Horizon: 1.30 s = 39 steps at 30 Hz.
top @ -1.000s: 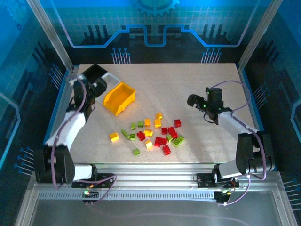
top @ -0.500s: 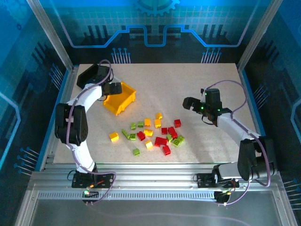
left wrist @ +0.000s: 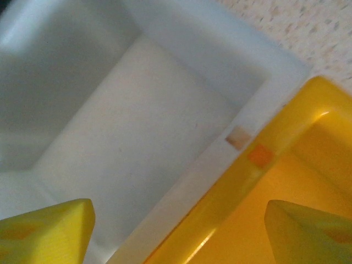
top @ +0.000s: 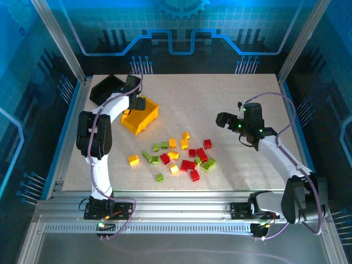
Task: Sort the legos into containers by color
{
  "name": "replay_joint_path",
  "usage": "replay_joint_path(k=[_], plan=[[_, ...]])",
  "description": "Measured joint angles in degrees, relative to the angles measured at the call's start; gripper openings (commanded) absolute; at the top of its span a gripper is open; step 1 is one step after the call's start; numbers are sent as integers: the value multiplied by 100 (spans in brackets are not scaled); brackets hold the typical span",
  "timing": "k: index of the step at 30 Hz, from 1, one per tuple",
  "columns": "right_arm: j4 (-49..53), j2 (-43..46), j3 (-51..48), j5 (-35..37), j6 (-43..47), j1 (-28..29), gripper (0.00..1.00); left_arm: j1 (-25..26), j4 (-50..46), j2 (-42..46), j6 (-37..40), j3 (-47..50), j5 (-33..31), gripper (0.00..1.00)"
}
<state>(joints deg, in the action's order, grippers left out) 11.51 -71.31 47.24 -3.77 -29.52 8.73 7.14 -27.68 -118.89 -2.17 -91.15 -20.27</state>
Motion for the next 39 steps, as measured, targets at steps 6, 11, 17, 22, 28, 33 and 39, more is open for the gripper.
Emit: replay_joint_path(k=[6,11,17,22,28,33,39], plan=[[105,111,4,33,-2,26,100,39,-98,-90,109,-61,-103,57],[160,111,11,33,-4,26,100,269,-236,-90,-22,-149,11,48],[225,111,13,72,-4,26,100,629,-575,-236,-376,-616,345,32],[247,114,13,164,-2,26,100,935,-999,-507,-855,-1172,514,19],[267,116,13,205,-2,26,100,1370,-1427,-743,-1335,-1631,577,0],[267,118,11,223,-2,26,100,1698,-1714,-852,-1882,-1878,684,0],[273,208,-4,225,-2,22,100,1963,-2114,-1209,-2509,-2505,588,0]])
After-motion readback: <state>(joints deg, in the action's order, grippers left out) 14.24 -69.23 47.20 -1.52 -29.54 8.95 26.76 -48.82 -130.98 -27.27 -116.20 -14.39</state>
